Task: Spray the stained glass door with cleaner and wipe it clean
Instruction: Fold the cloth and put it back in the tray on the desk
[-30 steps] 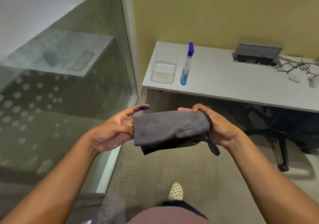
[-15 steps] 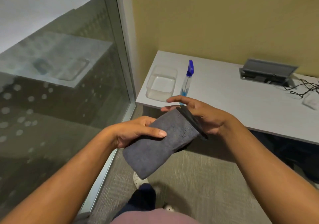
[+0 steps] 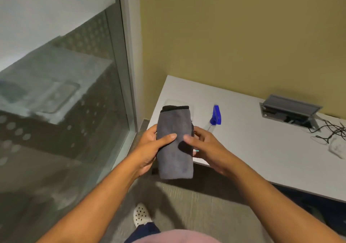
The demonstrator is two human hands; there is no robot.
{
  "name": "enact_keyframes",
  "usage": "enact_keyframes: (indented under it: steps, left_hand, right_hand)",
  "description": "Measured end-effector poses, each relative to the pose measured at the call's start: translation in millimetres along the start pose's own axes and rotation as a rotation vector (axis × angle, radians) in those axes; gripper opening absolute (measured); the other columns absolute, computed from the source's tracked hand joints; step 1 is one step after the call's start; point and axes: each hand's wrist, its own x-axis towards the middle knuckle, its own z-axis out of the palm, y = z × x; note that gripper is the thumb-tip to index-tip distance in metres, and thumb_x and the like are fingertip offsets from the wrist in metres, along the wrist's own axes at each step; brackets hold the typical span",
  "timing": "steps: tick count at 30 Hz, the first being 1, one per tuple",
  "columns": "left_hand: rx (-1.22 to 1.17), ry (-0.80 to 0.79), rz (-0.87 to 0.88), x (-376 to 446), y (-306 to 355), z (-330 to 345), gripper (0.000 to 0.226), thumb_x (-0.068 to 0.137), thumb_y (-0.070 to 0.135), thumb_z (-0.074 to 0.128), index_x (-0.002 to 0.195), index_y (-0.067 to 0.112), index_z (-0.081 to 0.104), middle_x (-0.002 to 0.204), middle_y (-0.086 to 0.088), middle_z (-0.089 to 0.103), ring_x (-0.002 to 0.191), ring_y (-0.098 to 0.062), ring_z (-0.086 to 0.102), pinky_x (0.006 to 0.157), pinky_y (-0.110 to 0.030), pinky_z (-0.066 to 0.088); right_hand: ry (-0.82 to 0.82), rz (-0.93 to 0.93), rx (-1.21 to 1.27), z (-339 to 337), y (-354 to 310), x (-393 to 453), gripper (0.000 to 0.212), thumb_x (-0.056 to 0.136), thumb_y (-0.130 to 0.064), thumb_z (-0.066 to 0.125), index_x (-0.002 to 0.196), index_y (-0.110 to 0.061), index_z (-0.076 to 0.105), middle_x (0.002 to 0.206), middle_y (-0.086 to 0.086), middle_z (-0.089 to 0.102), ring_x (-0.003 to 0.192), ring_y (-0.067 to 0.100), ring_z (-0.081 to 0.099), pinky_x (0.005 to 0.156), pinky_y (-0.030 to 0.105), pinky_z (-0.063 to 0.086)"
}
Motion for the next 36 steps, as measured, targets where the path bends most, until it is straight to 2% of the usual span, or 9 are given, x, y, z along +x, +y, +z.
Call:
enact_keyframes:
  steps: [2, 6, 8, 14, 19, 24, 28, 33, 36]
  left_hand:
    - [0.048, 0.07, 0.045, 20, 3, -8, 0.057, 0.087, 0.016, 0.085, 0.137, 0.022, 0.061, 0.129, -0.004, 0.077, 0.118, -0.022, 0.076, 0.095, -0.045, 0.064]
    - [0.097, 0.195, 0.087, 50, 16, -20, 0.065, 0.088, 0.025, 0.086, 0.144, 0.021, 0.054, 0.136, -0.004, 0.072, 0.122, -0.024, 0.073, 0.096, -0.049, 0.065]
    - [0.066, 0.224, 0.082, 61, 21, -24, 0.058, 0.093, 0.03, 0.081, 0.144, 0.021, 0.054, 0.138, -0.003, 0.071, 0.124, -0.025, 0.072, 0.092, -0.044, 0.066]
    - [-0.015, 0.328, 0.106, 96, 31, -23, 0.051, 0.094, 0.032, 0.08, 0.139, 0.025, 0.058, 0.136, 0.0, 0.074, 0.119, -0.02, 0.075, 0.078, -0.032, 0.066]
    - [-0.035, 0.441, 0.103, 127, 30, -9, 0.044, 0.095, 0.03, 0.08, 0.134, 0.026, 0.062, 0.13, 0.004, 0.076, 0.114, -0.015, 0.076, 0.087, -0.041, 0.067]
    - [-0.109, 0.498, 0.108, 165, 29, 11, 0.039, 0.1, 0.019, 0.073, 0.137, 0.021, 0.06, 0.124, 0.008, 0.078, 0.098, -0.003, 0.079, 0.07, -0.024, 0.064]
    - [-0.123, 0.607, 0.042, 205, 19, 22, 0.034, 0.103, 0.009, 0.066, 0.135, 0.018, 0.058, 0.12, 0.005, 0.077, 0.085, -0.001, 0.079, 0.063, -0.022, 0.063]
    - [-0.109, 0.724, -0.004, 243, -3, 36, 0.024, 0.105, 0.002, 0.06, 0.124, 0.016, 0.057, 0.112, -0.002, 0.075, 0.083, -0.012, 0.079, 0.071, -0.026, 0.066]
    - [-0.125, 0.866, -0.09, 265, -21, 40, 0.025, 0.102, 0.011, 0.066, 0.124, 0.019, 0.059, 0.116, -0.006, 0.072, 0.107, -0.028, 0.074, 0.1, -0.047, 0.062]
  right_hand:
    - [0.068, -0.044, -0.173, 2, -11, 30, 0.065, 0.086, -0.052, 0.078, 0.143, -0.035, 0.052, 0.143, -0.006, 0.062, 0.131, 0.019, 0.061, 0.101, 0.053, 0.059]
    - [0.011, -0.084, -0.259, 2, -24, 70, 0.037, 0.098, -0.037, 0.068, 0.126, -0.053, 0.051, 0.135, -0.014, 0.06, 0.128, 0.016, 0.061, 0.077, 0.029, 0.064]
    - [-0.014, -0.081, -0.308, -2, -33, 87, 0.034, 0.101, -0.035, 0.066, 0.123, -0.054, 0.05, 0.131, -0.017, 0.061, 0.123, 0.016, 0.063, 0.075, 0.026, 0.064]
    - [-0.089, -0.032, -0.426, -24, -62, 142, 0.048, 0.099, -0.031, 0.07, 0.143, -0.032, 0.053, 0.138, 0.002, 0.064, 0.125, 0.024, 0.064, 0.092, 0.052, 0.063]
    - [-0.183, 0.011, -0.484, -55, -79, 191, 0.038, 0.097, -0.017, 0.073, 0.132, -0.024, 0.061, 0.125, 0.012, 0.071, 0.115, 0.035, 0.07, 0.085, 0.048, 0.064]
    - [-0.307, 0.041, -0.587, -89, -90, 250, 0.031, 0.095, -0.011, 0.072, 0.124, -0.016, 0.064, 0.123, 0.021, 0.069, 0.116, 0.04, 0.068, 0.091, 0.06, 0.06]
    - [-0.368, 0.039, -0.652, -115, -81, 299, 0.027, 0.095, -0.007, 0.071, 0.12, -0.012, 0.065, 0.12, 0.022, 0.068, 0.11, 0.037, 0.069, 0.093, 0.055, 0.059]
    - [-0.397, 0.003, -0.744, -132, -45, 343, 0.023, 0.091, -0.007, 0.07, 0.111, -0.017, 0.067, 0.113, 0.011, 0.07, 0.107, 0.033, 0.065, 0.095, 0.049, 0.055]
    - [-0.436, -0.012, -0.847, -134, -25, 360, 0.04, 0.084, -0.026, 0.072, 0.121, -0.015, 0.065, 0.12, 0.011, 0.067, 0.112, 0.034, 0.063, 0.1, 0.051, 0.055]
